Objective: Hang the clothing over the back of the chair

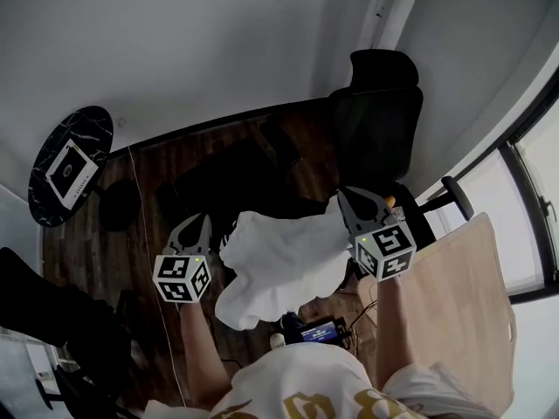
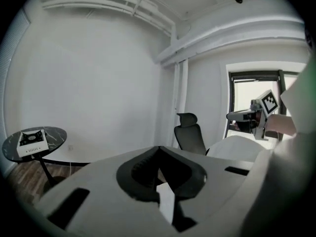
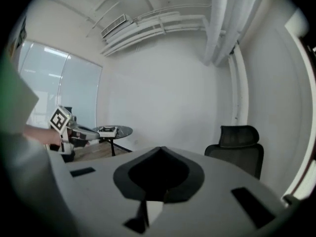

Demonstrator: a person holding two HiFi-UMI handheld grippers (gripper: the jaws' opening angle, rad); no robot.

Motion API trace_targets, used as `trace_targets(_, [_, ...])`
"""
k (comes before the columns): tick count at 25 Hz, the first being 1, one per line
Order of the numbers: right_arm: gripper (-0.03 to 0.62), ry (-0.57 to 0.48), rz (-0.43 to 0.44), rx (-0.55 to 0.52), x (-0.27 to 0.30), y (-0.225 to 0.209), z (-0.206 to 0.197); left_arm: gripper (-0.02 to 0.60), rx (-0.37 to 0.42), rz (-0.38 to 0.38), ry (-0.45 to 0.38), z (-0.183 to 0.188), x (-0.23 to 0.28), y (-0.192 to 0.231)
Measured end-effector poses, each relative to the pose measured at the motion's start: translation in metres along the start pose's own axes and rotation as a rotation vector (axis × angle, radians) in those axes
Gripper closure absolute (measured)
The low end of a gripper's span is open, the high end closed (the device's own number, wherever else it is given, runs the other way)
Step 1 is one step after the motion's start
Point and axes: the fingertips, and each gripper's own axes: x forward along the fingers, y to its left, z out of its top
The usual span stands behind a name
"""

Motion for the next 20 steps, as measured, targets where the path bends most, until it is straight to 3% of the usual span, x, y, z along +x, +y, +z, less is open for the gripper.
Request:
trace_targets(4, [0.582, -0.047, 0.053, 0.123, -0.030, 0.033, -0.002, 0.561, -0.053, -0.060, -0.037, 0.009, -0.019, -0.023])
trace_targets(7, [0.582, -0.047, 0.019, 0.147, -0.048, 0.044, -0.006, 0.561, -0.097, -0.098, -0.059, 0.009, -0.030, -0.042])
trace_targets(11, [0.582, -0.005, 0.012, 0.087, -0.070, 0.063, -0.022, 0.561, -0.103, -0.146, -0.065, 0.005, -0.043, -0.069])
trace_targets(16, [0.582, -0.010, -0.017, 0.093, -0.095, 0.072, -0.031, 0.561, -0.063, -0.135, -0.073, 0.001, -0.064, -0.090])
trace_targets(20, [0.582, -0.017, -0.033, 0.091, -0.113, 0.077, -0.038, 0.561, -0.089, -0.133, -0.094, -0.002, -0.080, -0.102])
